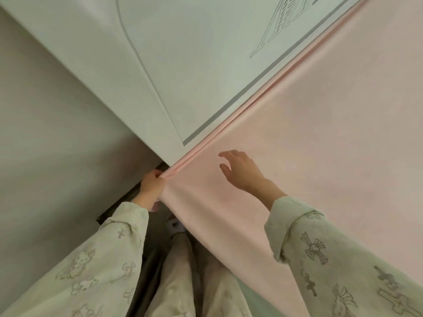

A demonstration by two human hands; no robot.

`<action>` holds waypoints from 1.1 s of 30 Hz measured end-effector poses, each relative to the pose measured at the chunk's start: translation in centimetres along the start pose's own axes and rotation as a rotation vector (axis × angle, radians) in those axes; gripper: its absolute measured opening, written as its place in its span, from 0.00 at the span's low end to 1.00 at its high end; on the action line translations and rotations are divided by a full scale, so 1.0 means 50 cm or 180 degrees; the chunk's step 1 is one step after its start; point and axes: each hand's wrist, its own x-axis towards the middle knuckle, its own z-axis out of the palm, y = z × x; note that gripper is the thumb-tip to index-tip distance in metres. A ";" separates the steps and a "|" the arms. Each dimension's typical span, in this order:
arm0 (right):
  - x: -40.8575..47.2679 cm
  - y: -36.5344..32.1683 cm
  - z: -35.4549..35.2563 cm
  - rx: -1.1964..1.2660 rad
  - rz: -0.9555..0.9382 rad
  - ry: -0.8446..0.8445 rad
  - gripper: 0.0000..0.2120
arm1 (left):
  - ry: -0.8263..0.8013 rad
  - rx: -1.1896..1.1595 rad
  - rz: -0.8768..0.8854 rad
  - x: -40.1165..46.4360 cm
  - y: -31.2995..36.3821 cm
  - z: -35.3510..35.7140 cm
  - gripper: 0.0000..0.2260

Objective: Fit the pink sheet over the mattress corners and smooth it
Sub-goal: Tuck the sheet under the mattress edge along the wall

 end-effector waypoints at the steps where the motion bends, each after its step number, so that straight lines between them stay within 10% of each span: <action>1: 0.012 0.003 -0.001 -0.0104 -0.0088 -0.0007 0.20 | 0.0090 0.0011 -0.0030 0.005 -0.002 0.005 0.16; 11: 0.117 0.060 0.001 -0.1005 -0.0860 -0.0419 0.26 | 0.0477 -0.0356 -0.0158 0.053 -0.025 0.068 0.15; 25: 0.176 0.061 0.011 -0.1432 -0.1246 -0.0329 0.25 | -0.0359 -0.1791 0.0143 0.044 -0.005 0.159 0.27; 33: 0.187 0.047 -0.019 -0.1248 -0.1250 -0.0381 0.22 | -0.0228 -0.2087 -0.0010 0.019 0.008 0.156 0.17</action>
